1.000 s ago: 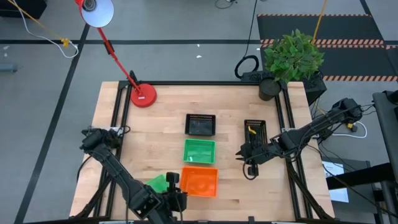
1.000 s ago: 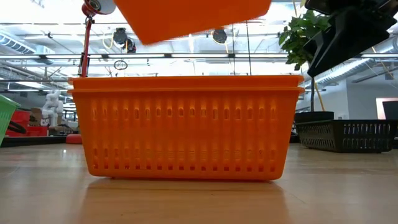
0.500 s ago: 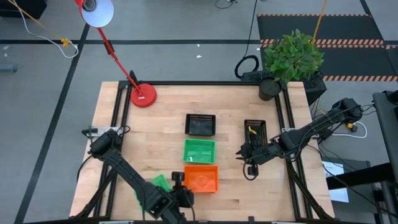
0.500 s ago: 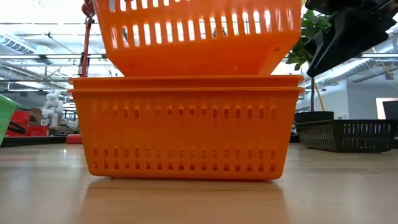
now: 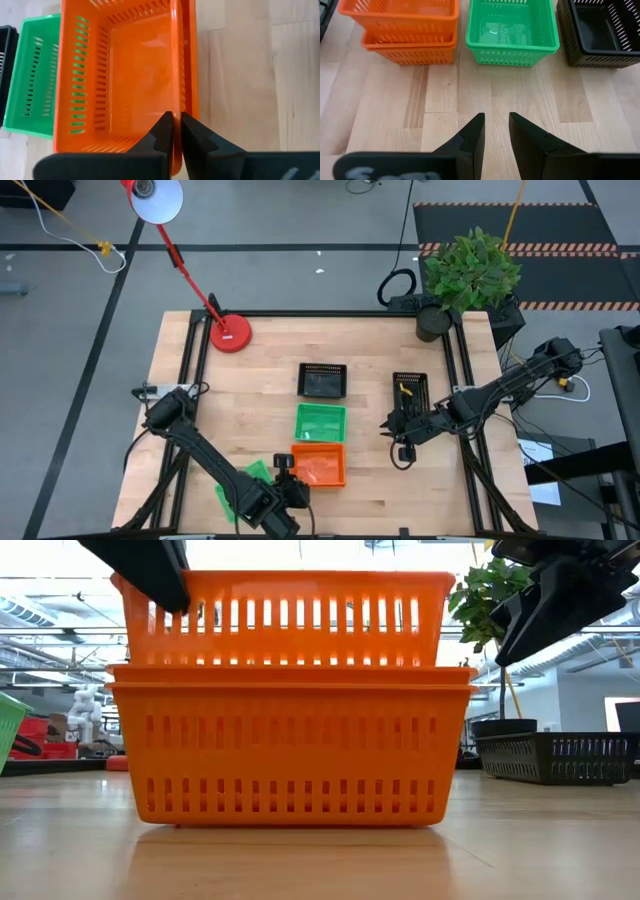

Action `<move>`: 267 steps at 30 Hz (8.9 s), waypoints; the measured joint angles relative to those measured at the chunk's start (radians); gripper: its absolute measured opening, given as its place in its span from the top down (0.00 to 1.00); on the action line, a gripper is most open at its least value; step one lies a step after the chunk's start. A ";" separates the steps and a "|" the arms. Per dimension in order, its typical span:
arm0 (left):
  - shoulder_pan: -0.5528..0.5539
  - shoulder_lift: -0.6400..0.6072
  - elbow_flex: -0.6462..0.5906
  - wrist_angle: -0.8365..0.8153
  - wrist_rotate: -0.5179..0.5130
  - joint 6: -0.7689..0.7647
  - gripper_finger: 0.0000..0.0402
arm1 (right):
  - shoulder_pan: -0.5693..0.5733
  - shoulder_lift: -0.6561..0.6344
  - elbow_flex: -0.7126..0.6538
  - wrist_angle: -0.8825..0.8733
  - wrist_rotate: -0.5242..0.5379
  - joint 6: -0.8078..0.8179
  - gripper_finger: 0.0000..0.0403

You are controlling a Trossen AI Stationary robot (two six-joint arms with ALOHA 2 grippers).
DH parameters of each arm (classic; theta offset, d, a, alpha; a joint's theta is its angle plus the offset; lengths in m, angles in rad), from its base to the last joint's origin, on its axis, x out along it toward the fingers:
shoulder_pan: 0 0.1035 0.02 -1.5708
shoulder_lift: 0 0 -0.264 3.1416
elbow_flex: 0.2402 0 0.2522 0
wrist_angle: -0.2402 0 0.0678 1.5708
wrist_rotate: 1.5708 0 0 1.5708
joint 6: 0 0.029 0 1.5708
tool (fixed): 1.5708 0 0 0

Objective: Stack baskets by color
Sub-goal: Stack the top orange bin on top of the bottom orange bin, then stack the right black bin on top of the left black bin

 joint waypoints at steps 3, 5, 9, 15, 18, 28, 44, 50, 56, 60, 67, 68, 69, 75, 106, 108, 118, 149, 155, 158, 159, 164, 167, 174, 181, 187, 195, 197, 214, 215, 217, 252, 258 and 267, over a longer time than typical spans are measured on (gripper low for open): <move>0.005 0.000 -0.024 0.038 0.008 0.003 0.90 | 0.000 0.000 0.000 0.000 0.000 0.000 0.80; 0.009 0.000 -0.035 0.060 0.016 0.004 0.86 | 0.000 0.000 0.000 0.000 0.000 0.000 0.80; 0.016 0.000 -0.040 0.064 0.030 0.006 0.76 | 0.000 0.000 0.000 -0.003 0.000 0.021 0.80; 0.015 -0.017 -0.041 0.067 0.038 0.025 0.65 | 0.000 0.000 0.000 -0.067 0.007 0.067 0.80; 0.011 -0.043 -0.040 0.063 0.041 0.025 0.62 | 0.000 0.000 0.000 -0.121 0.024 0.106 0.80; -0.006 -0.140 -0.040 0.061 -0.098 0.112 0.60 | 0.000 0.000 0.000 -0.385 0.027 0.272 0.72; 0.046 -0.142 -0.040 0.032 -0.134 0.226 0.60 | 0.000 0.000 -0.134 -0.392 0.019 0.262 0.68; 0.055 -0.142 -0.040 0.011 -0.148 0.225 0.60 | 0.000 0.000 -0.146 -0.381 0.019 0.236 0.80; 0.060 -0.142 -0.040 -0.025 -0.158 0.201 0.60 | 0.000 0.000 -0.146 -0.361 -0.011 0.201 0.97; 0.064 -0.143 -0.062 -0.015 -0.165 0.202 0.61 | 0.000 -0.001 -0.146 -0.339 -0.031 0.197 0.98; 0.075 -0.214 -0.210 0.024 -0.161 0.124 0.61 | 0.000 -0.002 -0.096 -0.329 -0.031 0.100 0.99; 0.075 -0.238 -0.245 0.041 -0.161 0.111 0.61 | 0.000 -0.002 -0.080 -0.329 -0.027 0.076 0.99; 0.076 -0.264 -0.280 0.073 -0.162 0.107 0.61 | 0.000 -0.002 -0.063 -0.329 -0.016 0.048 0.99; 0.072 -0.445 -0.511 0.317 -0.172 0.108 0.61 | -0.001 -0.003 0.036 -0.329 0.068 -0.190 0.99; 0.073 -0.604 -0.843 0.588 -0.186 0.042 0.60 | -0.332 -0.002 0.523 -0.447 -0.193 -1.175 1.00; 0.073 -0.603 -0.843 0.588 -0.186 0.042 0.60 | -0.343 -0.002 0.544 -0.454 -0.196 -1.220 1.00; 0.073 -0.603 -0.843 0.587 -0.186 0.044 0.60 | -0.422 0.084 0.698 -0.525 -0.328 -1.365 1.00; 0.043 -0.603 -0.843 0.587 -0.061 -0.022 0.61 | -0.709 0.440 0.855 -0.585 -0.668 -2.066 1.00; 0.023 -0.603 -0.843 0.587 -0.061 -0.035 0.60 | -0.753 0.509 0.854 -0.584 -0.687 -2.159 1.00; 0.014 -0.603 -0.843 0.587 -0.061 -0.039 0.60 | -0.762 0.547 0.854 -0.610 -0.682 -2.253 1.00; 0.011 -0.603 -0.843 0.587 -0.061 -0.043 0.60 | -0.765 0.561 0.854 -0.615 -0.683 -2.272 1.00; -0.006 -0.603 -0.843 0.587 -0.061 -0.060 0.60 | -0.774 0.616 0.854 -0.607 -0.685 -2.297 1.00; -0.012 -0.603 -0.843 0.587 -0.061 -0.064 0.60 | -0.782 0.647 0.854 -0.604 -0.685 -2.307 1.00; -0.015 -0.603 -0.843 0.587 -0.061 -0.061 0.60 | -0.809 0.707 0.854 -0.588 -0.686 -2.313 1.00; -0.014 -0.603 -0.843 0.586 -0.062 -0.045 0.60 | -0.817 0.755 0.853 -0.577 -0.689 -2.328 1.00; -0.013 -0.603 -0.843 0.586 -0.062 -0.046 0.60 | -0.817 0.800 0.853 -0.576 -0.688 -2.331 1.00; -0.013 -0.603 -0.843 0.586 -0.062 -0.047 0.60 | -0.817 0.807 0.827 -0.519 -0.687 -2.286 0.93; -0.013 -0.603 -0.843 0.586 -0.062 -0.047 0.60 | -0.817 0.810 0.819 -0.504 -0.686 -2.234 0.92; -0.013 -0.603 -0.843 0.586 -0.062 -0.054 0.60 | -0.794 0.796 0.751 -0.387 -0.655 -2.092 0.72; -0.013 -0.603 -0.843 0.586 -0.062 -0.054 0.60 | -0.792 0.792 0.751 -0.383 -0.654 -2.092 0.70; -0.013 -0.603 -0.843 0.586 -0.062 -0.055 0.60 | -0.789 0.780 0.751 -0.382 -0.653 -2.095 0.68; -0.001 -0.603 -0.843 0.587 -0.104 0.007 0.60 | -0.652 0.621 0.519 -0.066 -0.738 -1.388 0.73; -0.001 -0.603 -0.843 0.587 -0.105 0.007 0.60 | -0.617 0.621 0.427 0.114 -0.735 -1.404 0.88; -0.001 -0.603 -0.843 0.586 -0.106 0.007 0.60 | -0.616 0.622 0.387 0.175 -0.648 -1.423 0.98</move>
